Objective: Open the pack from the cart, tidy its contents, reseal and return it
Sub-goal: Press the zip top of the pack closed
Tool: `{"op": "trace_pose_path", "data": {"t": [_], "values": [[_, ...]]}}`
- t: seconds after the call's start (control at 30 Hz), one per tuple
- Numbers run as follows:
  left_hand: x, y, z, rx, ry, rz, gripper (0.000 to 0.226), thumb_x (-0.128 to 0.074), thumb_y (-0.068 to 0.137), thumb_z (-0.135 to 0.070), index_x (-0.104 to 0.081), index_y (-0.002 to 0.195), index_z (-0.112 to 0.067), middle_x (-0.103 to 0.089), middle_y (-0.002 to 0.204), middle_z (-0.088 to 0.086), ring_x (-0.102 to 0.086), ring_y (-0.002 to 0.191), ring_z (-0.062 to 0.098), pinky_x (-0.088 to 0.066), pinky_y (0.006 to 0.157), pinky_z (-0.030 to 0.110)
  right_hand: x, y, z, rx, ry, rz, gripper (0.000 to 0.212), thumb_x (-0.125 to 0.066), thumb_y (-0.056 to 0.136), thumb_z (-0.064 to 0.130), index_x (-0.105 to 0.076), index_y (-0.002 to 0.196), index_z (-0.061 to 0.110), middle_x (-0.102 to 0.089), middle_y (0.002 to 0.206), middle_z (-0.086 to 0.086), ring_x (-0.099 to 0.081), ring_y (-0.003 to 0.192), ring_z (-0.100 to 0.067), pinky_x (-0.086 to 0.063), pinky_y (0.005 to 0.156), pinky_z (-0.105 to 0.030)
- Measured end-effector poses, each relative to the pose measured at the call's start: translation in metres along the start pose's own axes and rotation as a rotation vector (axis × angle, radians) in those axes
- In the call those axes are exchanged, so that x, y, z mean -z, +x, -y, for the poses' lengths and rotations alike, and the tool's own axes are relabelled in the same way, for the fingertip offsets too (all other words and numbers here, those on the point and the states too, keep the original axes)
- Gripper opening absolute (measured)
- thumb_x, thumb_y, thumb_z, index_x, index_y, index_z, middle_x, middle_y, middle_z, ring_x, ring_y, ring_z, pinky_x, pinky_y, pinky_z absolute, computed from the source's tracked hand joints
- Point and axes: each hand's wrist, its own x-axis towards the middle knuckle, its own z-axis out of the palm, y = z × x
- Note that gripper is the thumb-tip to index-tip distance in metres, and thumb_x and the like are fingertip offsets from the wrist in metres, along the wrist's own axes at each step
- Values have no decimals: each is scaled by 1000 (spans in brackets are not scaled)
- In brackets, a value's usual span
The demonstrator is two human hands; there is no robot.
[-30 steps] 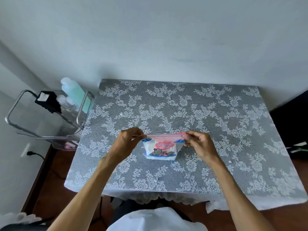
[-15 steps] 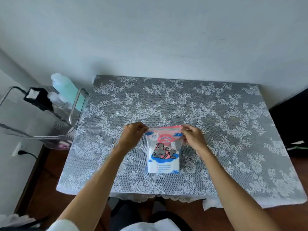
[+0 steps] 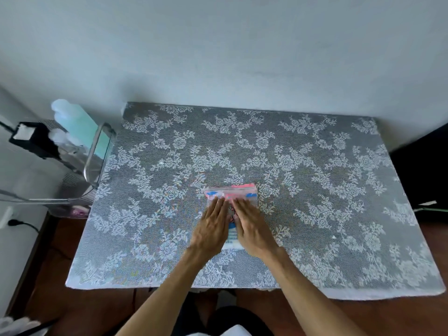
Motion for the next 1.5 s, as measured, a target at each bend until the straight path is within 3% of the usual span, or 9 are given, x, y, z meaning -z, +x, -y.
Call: {"op": "trace_pose_path", "data": {"t": [0.13,0.43,0.63,0.87,1.0,1.17,1.3,1.37,1.5], "values": [[-7,2,5,136,10,32,64,-1,100,-43,-13,155,-12,-12,163,6,-4,151,17,-9,124,37,-7,2,-5,-85,-56,52,59,-20,103,40,-16,153,9,-13,161,-11,-4,149,-21,-4,122,-34],[1,12,8,193,-17,77,74,-20,93,-56,-15,156,-17,-10,164,2,-4,151,14,-2,120,31,-1,7,-9,-218,-54,153,66,-23,100,50,-3,154,16,1,162,-6,7,149,-17,1,122,-36],[3,21,9,101,99,112,66,1,97,-43,-9,156,-14,-7,165,7,5,152,20,-3,124,39,2,16,-8,-170,-58,43,56,-22,103,31,-11,153,10,-9,162,-11,1,150,-21,-1,123,-37],[-2,21,24,175,34,100,74,-27,94,-58,-15,156,-21,-8,164,2,1,152,16,-5,125,36,-5,12,-27,-218,-119,176,65,-9,96,53,7,153,25,12,161,-5,16,147,-17,-1,122,-43],[-3,22,30,173,69,112,79,-25,93,-64,-6,157,-22,-1,165,3,7,151,18,1,124,37,-7,13,-31,-232,-127,189,66,-7,94,59,14,150,30,15,161,-3,19,146,-15,1,122,-43],[10,26,28,188,47,82,88,-28,89,-70,2,156,-22,17,161,11,14,150,25,4,124,42,4,14,-24,-245,-44,128,63,-18,100,49,-2,154,24,6,162,-6,8,149,-18,-2,122,-41],[17,21,20,162,-70,-110,66,-14,98,-47,-16,156,-14,-11,163,9,-3,152,21,-4,125,36,12,13,-3,-155,-7,-215,55,-27,99,26,-27,150,6,-18,160,-15,-8,150,-22,-15,122,-39],[12,17,15,151,-72,-91,63,-11,101,-40,-25,153,-9,-25,160,11,-11,151,21,-8,124,34,8,15,6,-83,-1,-171,53,-33,100,19,-25,150,2,-18,160,-15,-9,150,-23,-15,122,-40],[-7,8,24,208,-3,15,64,-16,100,-44,-15,156,-14,-11,164,2,4,151,13,1,125,38,-8,14,1,-146,-55,59,59,-30,102,34,-15,153,8,-8,161,-11,0,150,-24,-1,123,-38]]}}
